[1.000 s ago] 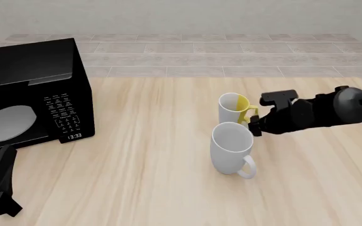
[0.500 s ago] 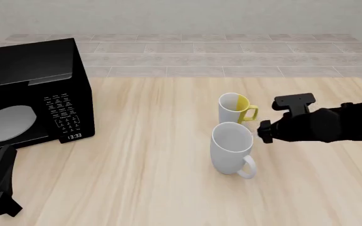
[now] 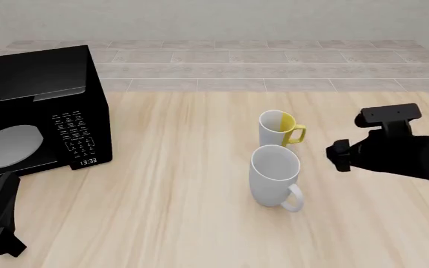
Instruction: Put the yellow and white mug to the front of the white mug.
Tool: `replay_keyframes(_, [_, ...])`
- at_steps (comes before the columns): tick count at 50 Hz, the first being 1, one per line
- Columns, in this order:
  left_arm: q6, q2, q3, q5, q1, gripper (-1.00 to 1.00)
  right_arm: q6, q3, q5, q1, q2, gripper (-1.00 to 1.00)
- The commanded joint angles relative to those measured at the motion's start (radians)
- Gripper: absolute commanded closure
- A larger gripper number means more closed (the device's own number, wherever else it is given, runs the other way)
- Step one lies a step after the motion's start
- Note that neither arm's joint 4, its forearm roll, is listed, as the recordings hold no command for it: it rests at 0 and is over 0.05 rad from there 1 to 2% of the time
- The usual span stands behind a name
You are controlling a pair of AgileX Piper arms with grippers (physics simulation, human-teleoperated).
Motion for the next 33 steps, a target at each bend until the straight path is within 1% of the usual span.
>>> replay_keyframes(1, [0.0, 0.0, 0.0, 0.0, 0.0, -1.0, -0.008, 0.03, 0.068, -0.024, -0.195, -1.0])
replay_keyframes(4, [0.0, 0.0, 0.0, 0.0, 0.0, -1.0, -0.015, 0.037, 0.081, -0.034, -0.243, -1.0])
replay_keyframes(13, [0.0, 0.0, 0.0, 0.0, 0.0, -1.0, -0.017, 0.069, 0.076, -0.039, -0.35, -1.0])
replay_keyframes(17, [0.0, 0.0, 0.0, 0.0, 0.0, -1.0, -0.02, 0.08, 0.078, -0.034, -0.392, -1.0])
replay_keyframes(20, [0.0, 0.0, 0.0, 0.0, 0.0, -1.0, -0.009, 0.073, 0.098, -0.019, -0.445, -1.0])
replay_keyframes(24, [0.0, 0.0, 0.0, 0.0, 0.0, -1.0, -0.034, 0.045, 0.116, -0.034, -0.506, -1.0])
replay_keyframes(26, [0.0, 0.0, 0.0, 0.0, 0.0, -1.0, -0.033, 0.047, 0.114, -0.024, -0.534, -1.0])
replay_keyframes(28, [0.0, 0.0, 0.0, 0.0, 0.0, -1.0, -0.048, 0.052, 0.106, -0.018, -0.541, -1.0])
replay_keyframes(30, [0.0, 0.0, 0.0, 0.0, 0.0, -1.0, -0.046, 0.055, 0.107, 0.006, -0.584, -1.0])
replay_keyframes(33, [0.0, 0.0, 0.0, 0.0, 0.0, -1.0, -0.059, 0.058, 0.108, 0.017, -0.605, -1.0])
